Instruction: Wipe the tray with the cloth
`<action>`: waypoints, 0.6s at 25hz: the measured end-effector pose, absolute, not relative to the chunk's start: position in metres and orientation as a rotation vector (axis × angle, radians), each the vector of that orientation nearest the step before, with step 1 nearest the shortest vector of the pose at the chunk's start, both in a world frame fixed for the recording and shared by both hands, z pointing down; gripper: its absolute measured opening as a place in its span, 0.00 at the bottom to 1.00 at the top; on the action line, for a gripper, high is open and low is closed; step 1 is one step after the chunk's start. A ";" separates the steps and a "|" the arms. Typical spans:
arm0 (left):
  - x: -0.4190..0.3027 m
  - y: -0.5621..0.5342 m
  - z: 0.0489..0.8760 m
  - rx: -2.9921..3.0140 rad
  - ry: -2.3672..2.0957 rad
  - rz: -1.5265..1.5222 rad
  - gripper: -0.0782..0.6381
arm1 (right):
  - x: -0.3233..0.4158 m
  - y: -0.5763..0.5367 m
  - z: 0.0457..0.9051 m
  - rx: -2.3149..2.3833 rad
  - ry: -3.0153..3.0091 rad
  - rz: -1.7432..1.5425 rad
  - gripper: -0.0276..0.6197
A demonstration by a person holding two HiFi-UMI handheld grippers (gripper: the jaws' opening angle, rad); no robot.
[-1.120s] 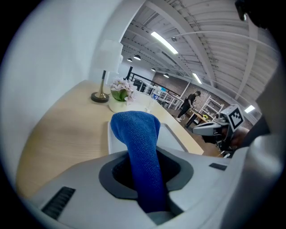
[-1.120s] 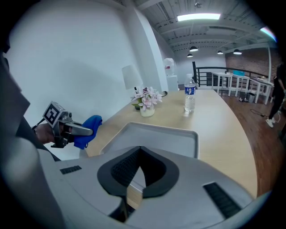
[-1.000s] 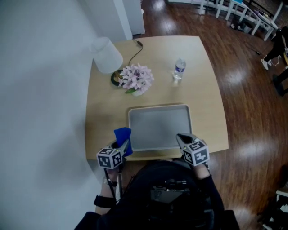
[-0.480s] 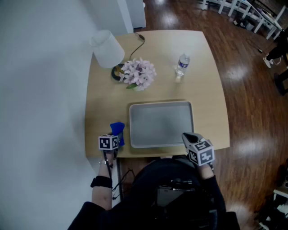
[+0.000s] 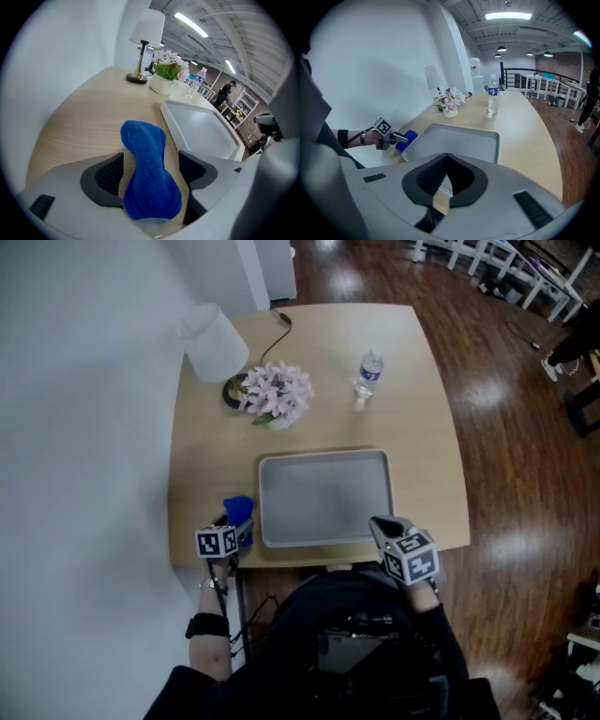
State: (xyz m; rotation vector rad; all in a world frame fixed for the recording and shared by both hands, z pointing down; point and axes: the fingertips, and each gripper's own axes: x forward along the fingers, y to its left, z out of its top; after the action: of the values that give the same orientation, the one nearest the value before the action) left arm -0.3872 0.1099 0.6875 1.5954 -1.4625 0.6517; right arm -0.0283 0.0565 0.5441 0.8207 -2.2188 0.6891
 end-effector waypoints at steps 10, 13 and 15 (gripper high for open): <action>-0.325 0.067 0.538 1.832 -1.600 0.425 0.53 | -0.025 0.049 0.539 0.814 -2.259 0.674 0.05; -0.258 0.054 0.516 1.963 -1.492 0.481 0.37 | -0.031 0.048 0.537 0.786 -2.274 0.658 0.05; -0.214 0.049 0.515 2.033 -1.394 0.526 0.19 | -0.035 0.045 0.535 0.772 -2.291 0.650 0.05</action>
State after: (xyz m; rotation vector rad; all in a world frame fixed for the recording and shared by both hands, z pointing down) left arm -0.2144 0.0493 0.5148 2.0330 -1.3941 0.5261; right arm -0.0348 0.0455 0.5352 0.7723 -2.2908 0.6502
